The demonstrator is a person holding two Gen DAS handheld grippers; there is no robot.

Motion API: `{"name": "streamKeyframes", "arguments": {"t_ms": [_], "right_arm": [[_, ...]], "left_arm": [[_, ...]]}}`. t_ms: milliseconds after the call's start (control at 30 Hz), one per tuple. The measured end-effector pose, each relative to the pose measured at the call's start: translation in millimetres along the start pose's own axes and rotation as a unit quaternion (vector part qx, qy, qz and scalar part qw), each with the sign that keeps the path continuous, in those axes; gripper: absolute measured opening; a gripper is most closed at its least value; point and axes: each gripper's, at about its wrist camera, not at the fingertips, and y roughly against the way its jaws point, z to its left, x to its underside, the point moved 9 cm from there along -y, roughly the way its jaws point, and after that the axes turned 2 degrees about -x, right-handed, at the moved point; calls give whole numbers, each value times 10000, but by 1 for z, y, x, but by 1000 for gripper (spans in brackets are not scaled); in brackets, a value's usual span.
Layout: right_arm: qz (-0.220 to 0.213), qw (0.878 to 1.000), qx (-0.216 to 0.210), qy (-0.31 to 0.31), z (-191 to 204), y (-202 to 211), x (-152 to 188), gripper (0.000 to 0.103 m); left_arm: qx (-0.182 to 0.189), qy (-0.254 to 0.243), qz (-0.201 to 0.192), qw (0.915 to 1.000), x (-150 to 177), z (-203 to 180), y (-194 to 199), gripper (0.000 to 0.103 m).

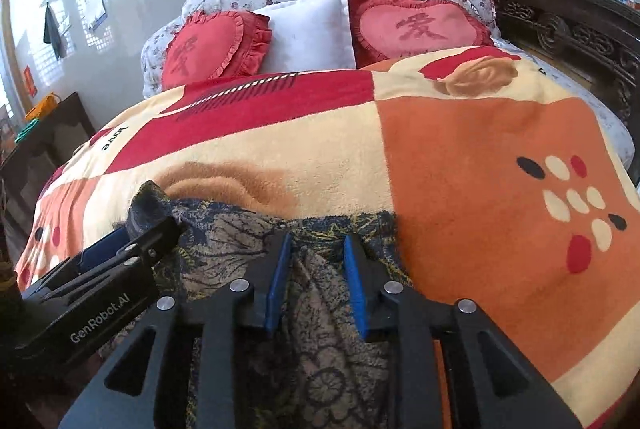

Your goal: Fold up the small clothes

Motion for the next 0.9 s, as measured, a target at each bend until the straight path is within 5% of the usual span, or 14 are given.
{"name": "streamKeyframes", "arguments": {"t_ms": [100,167,200,267,367,467,633,800,900], "right_arm": [[195,9989,-355,-243,-4,5,-3,34],[554,9961,-562,-388,-13,21,-8,36],[492,9953,-664,-499,-22,40,-13,37],[124,9949,-871,-503,-36,74,-19,44],[-10,9922,-1050,-665,-63,106,-2,61],[271,9852,-1464,-849,-69,108,23,62],[494,9743,-1969,-975,-64,89,52,62],[710,9542,-2619,-1258,-52,58,65,62],[781,9268,-3237,-1737,-48,49,68,65]], "left_arm": [[302,-117,401,9987,-10,6,23,76],[659,-134,129,9977,-20,21,59,83],[687,-165,22,9975,-20,29,70,94],[659,-119,-19,9978,-9,55,86,97],[1136,511,562,9906,29,78,80,97],[1562,1021,975,9776,64,76,68,96],[1928,953,1016,9713,78,52,62,97],[2988,1425,1421,9329,75,36,59,97],[3289,1689,1561,9159,69,38,55,97]]}}
